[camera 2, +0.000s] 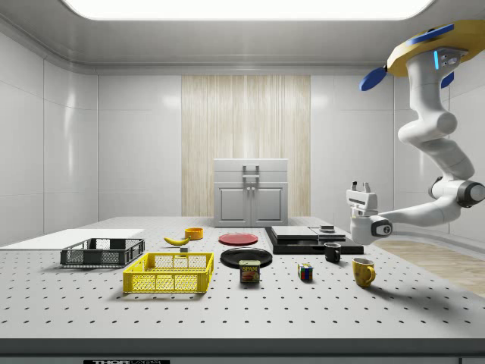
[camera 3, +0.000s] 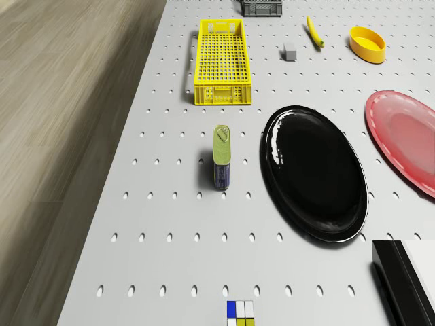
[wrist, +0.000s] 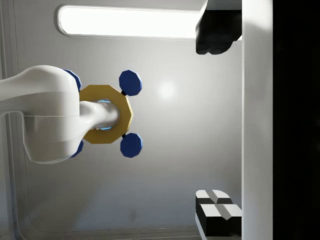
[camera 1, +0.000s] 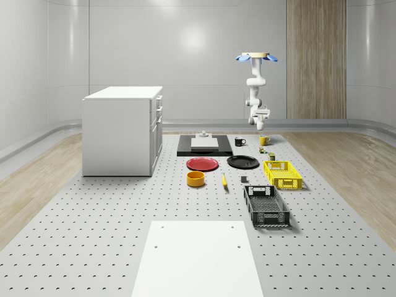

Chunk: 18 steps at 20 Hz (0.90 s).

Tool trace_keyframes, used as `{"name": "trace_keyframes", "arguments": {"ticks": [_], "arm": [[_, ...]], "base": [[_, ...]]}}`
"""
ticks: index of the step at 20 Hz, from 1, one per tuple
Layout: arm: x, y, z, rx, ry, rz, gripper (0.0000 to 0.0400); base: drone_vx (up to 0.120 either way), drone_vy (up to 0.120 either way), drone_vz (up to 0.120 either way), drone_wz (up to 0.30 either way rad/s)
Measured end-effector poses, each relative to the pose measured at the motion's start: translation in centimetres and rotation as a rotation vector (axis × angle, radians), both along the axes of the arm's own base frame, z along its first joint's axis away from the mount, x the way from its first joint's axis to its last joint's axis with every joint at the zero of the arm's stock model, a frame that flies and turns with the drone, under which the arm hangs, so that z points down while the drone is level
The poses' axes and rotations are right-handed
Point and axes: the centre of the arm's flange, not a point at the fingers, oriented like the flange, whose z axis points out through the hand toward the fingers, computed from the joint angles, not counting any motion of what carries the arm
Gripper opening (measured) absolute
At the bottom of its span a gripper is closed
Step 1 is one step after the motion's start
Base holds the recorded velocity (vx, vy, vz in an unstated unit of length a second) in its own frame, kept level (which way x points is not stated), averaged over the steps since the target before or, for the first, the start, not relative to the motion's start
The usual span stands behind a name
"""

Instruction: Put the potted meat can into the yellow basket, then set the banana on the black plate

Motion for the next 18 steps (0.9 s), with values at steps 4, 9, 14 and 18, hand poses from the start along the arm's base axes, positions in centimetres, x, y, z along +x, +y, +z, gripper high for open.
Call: {"name": "trace_keyframes", "arguments": {"ticks": [4, 9, 14, 18], "arm": [[0.0, 0.6, -0.1, -0.064, -0.003, -0.002, 0.0400], [-0.1, 2.3, -0.4, -0.235, -0.006, -0.007, 0.0400], [0.0, 5.6, -2.2, -0.614, -0.009, -0.017, 0.0400], [0.1, 8.6, -6.6, -1.157, -0.009, -0.033, 0.0400]], "base": [[0.120, 0.000, 0.000, 0.000], [0.120, 0.000, 0.000, 0.000], [0.120, 0.000, -0.064, 0.000], [0.120, 0.000, -0.120, 0.000]]}}
